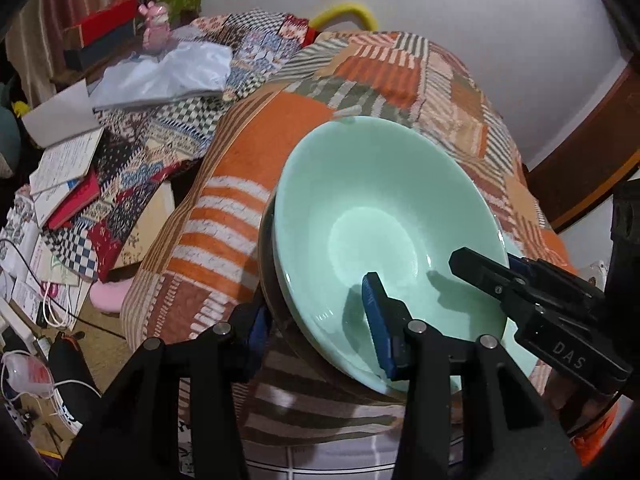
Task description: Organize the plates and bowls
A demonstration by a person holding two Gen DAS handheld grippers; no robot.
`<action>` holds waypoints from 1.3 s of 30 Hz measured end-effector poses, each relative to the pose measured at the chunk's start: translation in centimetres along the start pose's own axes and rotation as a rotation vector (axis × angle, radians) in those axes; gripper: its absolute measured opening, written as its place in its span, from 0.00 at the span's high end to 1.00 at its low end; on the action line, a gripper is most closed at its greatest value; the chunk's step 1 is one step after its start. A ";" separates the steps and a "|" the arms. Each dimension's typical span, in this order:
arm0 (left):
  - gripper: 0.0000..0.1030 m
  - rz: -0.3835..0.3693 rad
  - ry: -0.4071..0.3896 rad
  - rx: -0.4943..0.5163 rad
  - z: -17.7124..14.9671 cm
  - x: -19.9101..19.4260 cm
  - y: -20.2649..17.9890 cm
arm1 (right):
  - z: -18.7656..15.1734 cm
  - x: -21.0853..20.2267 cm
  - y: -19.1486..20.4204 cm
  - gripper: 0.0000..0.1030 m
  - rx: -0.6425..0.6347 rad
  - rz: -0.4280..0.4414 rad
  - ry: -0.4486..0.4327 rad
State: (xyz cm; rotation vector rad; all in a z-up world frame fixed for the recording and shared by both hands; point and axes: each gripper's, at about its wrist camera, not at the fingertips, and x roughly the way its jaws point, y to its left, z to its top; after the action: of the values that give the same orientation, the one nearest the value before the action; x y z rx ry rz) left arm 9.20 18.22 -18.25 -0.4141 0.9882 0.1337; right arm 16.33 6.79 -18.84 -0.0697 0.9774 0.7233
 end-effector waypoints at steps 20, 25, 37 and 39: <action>0.57 -0.089 -0.016 0.159 0.1 -0.7 -9.6 | -2.2 -7.2 -5.0 0.69 0.087 -0.110 -0.117; 0.57 -0.110 -0.007 0.190 -0.4 -0.4 -11.8 | -2.9 -8.4 -6.3 0.69 0.116 -0.133 -0.133; 0.57 -0.117 0.054 0.230 -1.1 2.0 -14.1 | -4.8 -8.3 -8.8 0.69 0.173 -0.147 -0.106; 0.57 -0.115 0.069 0.232 -1.1 2.7 -14.2 | -5.0 -8.0 -9.1 0.69 0.182 -0.146 -0.095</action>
State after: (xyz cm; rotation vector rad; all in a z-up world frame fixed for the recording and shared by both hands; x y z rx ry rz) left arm 13.96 4.64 -17.07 -0.2625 1.0318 -0.0992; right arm 15.25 -6.27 -17.89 0.0516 0.9324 0.4969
